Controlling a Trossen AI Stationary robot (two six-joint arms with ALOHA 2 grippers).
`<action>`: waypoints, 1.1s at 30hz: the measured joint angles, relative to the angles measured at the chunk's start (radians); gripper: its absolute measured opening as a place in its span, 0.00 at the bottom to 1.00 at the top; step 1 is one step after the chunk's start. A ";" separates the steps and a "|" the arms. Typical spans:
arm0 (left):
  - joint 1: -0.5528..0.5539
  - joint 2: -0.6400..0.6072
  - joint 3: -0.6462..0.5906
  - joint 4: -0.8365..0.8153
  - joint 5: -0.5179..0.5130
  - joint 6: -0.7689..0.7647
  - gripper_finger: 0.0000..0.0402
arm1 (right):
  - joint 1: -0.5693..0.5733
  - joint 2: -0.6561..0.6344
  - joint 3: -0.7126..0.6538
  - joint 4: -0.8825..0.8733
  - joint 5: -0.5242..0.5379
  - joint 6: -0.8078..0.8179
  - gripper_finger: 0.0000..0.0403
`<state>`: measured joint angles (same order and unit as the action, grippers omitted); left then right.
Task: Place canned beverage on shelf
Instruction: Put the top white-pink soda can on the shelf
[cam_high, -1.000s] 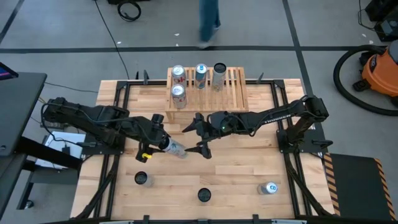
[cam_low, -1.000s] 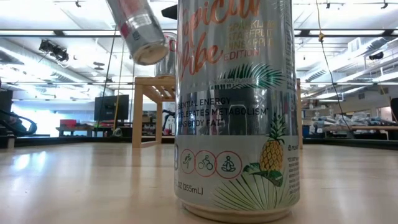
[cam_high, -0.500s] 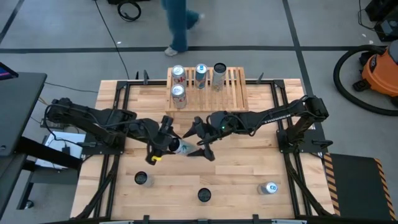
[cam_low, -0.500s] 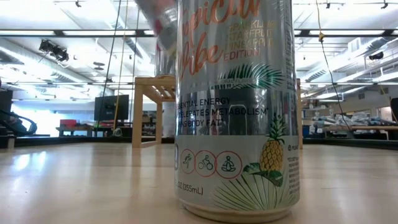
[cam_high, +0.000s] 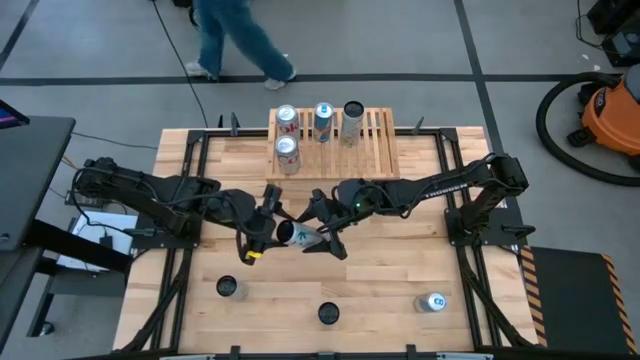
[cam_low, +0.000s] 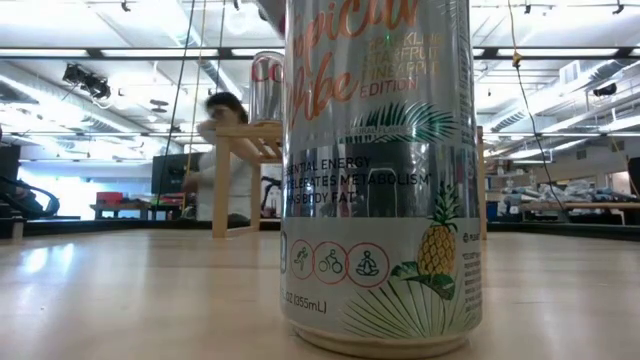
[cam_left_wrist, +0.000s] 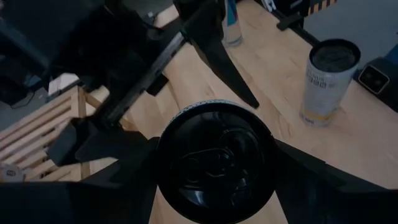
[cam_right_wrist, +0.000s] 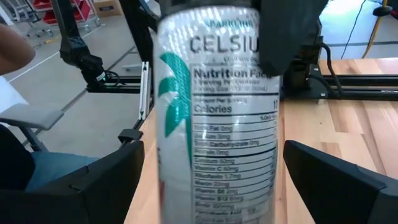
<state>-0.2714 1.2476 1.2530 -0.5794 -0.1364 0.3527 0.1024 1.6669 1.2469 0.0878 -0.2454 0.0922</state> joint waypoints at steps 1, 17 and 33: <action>0.000 0.000 0.000 -0.006 0.000 0.000 0.67 | 0.000 0.000 0.000 0.000 -0.005 -0.005 0.96; -0.001 0.000 0.000 0.001 0.004 -0.023 0.67 | 0.000 0.000 0.000 -0.009 -0.015 -0.009 0.63; 0.000 -0.004 0.001 0.007 -0.117 -0.008 0.83 | 0.006 0.002 -0.002 -0.027 0.122 0.037 0.65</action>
<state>-0.2714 1.2438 1.2541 -0.5728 -0.2538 0.3445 0.1081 1.6688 1.2449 0.0612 -0.1230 0.1296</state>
